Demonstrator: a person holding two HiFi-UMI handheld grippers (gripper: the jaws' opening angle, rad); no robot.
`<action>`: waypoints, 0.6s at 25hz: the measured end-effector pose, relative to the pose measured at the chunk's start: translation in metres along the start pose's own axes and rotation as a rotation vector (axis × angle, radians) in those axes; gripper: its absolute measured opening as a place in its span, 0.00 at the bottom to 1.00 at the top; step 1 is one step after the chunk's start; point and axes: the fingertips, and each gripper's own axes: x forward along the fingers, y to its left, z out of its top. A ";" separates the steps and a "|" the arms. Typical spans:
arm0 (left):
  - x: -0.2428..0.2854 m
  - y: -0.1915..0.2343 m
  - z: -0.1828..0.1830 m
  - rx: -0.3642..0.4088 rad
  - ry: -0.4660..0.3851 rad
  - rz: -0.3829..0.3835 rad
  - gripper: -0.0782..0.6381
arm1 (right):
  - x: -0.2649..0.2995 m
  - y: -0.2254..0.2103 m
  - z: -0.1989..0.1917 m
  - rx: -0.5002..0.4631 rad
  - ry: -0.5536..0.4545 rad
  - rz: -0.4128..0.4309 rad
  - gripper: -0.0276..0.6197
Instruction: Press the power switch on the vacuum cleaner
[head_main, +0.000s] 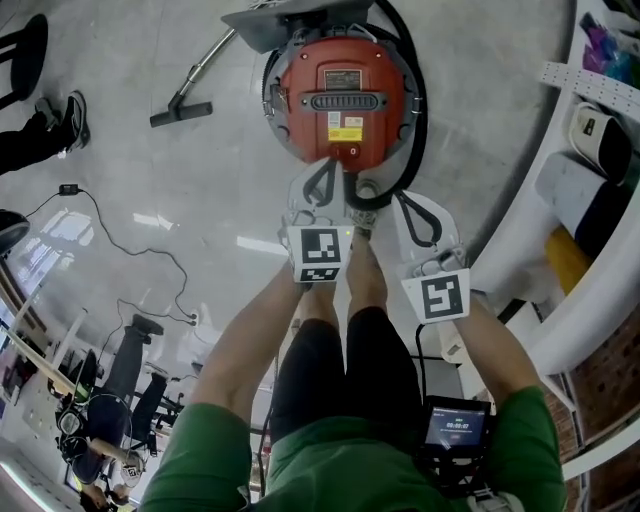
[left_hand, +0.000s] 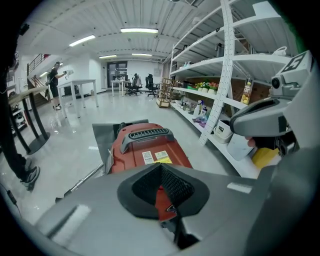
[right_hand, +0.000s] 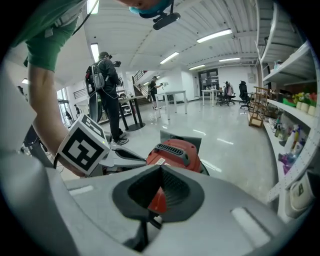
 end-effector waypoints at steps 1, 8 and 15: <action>0.002 0.000 -0.002 0.001 0.002 0.000 0.12 | 0.002 -0.001 -0.004 -0.005 0.006 0.003 0.04; 0.016 0.000 -0.014 0.004 0.010 -0.005 0.12 | 0.017 -0.001 -0.020 -0.006 0.023 0.017 0.04; 0.019 0.001 -0.025 0.009 0.037 -0.009 0.12 | 0.027 -0.002 -0.029 -0.017 0.045 0.030 0.04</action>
